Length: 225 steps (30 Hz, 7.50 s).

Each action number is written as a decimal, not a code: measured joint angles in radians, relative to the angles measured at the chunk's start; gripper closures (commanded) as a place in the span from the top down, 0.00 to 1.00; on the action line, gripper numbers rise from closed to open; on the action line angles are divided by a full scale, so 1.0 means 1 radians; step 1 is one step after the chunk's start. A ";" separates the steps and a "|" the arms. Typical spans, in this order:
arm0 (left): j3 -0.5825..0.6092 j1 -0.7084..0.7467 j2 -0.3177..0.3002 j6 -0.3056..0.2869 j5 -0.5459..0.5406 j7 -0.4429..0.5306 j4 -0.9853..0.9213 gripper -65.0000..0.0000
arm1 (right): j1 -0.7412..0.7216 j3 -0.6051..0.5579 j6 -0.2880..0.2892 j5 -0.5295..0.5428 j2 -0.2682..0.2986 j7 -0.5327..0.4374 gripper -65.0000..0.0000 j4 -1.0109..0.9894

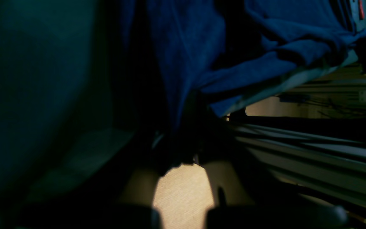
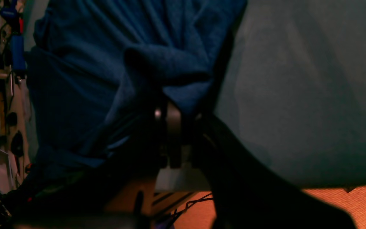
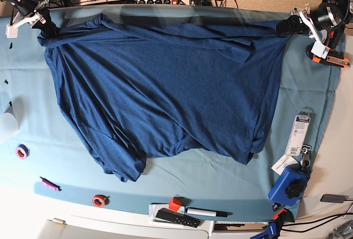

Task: Layout the t-shirt on the table in an organized manner, then fold the t-shirt properly
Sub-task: 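Lift the shirt edge with both grippers and pull it taut apart, then release the shirt with the left gripper and swing it over the shirt, then lower the left gripper onto the shirt middle and grasp the fabric, then move the left gripper back to the shirt edge beside the collar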

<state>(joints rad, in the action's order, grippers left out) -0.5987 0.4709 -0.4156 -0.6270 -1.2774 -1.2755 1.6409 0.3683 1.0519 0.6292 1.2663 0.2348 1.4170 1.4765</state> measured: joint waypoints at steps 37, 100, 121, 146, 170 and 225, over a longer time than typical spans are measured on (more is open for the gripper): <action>0.257 -0.276 0.003 0.070 0.489 0.335 -0.002 0.00 | -0.246 -0.242 0.019 -0.388 0.002 -0.103 0.00 0.000; 1.357 -0.463 0.332 0.101 1.046 0.575 0.151 0.43 | -0.252 -0.289 -0.019 -0.482 0.006 -0.198 0.36 0.006; 1.468 -0.572 0.463 0.198 1.177 0.694 -0.228 0.33 | -0.251 -0.289 -0.019 -0.482 0.006 -0.198 0.36 0.006; 1.468 -0.680 0.470 0.324 1.274 0.667 -0.006 0.00 | -0.251 -0.289 -0.019 -0.481 0.006 -0.198 0.36 0.006; 1.469 -0.827 0.471 0.703 1.372 0.912 -0.376 0.53 | -0.251 -0.289 -0.019 -0.481 0.006 -0.199 0.36 0.006; 1.469 -0.885 0.468 0.647 1.249 0.700 -0.373 0.54 | -0.380 0.031 0.026 -0.201 -0.005 -0.098 0.48 -0.300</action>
<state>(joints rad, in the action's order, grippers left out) 0.8703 -0.4141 0.0528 0.0200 -0.0280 -0.5751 1.2675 -0.0113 1.0832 0.6552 1.0653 0.2298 1.3186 1.1763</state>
